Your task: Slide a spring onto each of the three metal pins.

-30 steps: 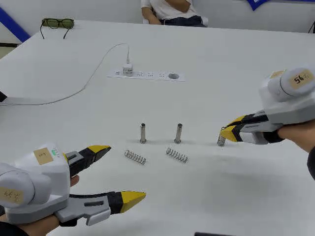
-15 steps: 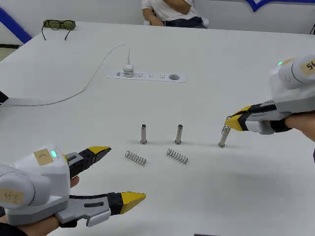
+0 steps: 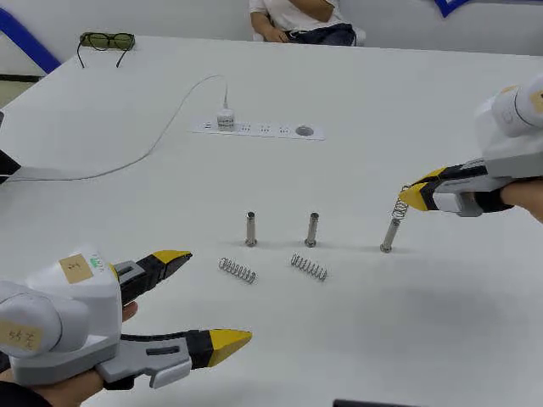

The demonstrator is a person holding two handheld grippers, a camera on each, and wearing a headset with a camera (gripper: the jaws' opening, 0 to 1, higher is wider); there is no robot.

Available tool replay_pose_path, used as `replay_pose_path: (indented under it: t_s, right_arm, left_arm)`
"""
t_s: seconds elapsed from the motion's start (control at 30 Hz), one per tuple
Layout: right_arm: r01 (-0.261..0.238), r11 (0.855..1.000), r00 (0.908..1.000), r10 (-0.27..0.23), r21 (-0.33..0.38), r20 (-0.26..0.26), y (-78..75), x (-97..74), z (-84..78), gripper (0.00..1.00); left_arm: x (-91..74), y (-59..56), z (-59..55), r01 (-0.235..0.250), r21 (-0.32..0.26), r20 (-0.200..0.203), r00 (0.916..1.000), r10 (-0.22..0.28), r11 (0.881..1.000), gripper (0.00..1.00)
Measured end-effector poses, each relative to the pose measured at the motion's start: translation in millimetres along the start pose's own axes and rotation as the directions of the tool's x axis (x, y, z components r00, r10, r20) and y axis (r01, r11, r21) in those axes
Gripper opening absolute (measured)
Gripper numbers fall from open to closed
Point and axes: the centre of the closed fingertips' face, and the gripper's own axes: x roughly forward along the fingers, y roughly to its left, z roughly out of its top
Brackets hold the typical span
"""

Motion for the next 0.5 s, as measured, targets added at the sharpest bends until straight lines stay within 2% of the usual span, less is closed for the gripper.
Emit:
replay_pose_path:
  t_s: [0.5]
  right_arm:
    - [-0.001,1.0,0.9999,0.001,0.011,-0.01,-5.1,8.1,-5.7,0.12]
  left_arm:
    - [0.1,-1.2,-2.2,-0.005,-0.005,-0.009,0.9999,0.005,1.0,0.77]
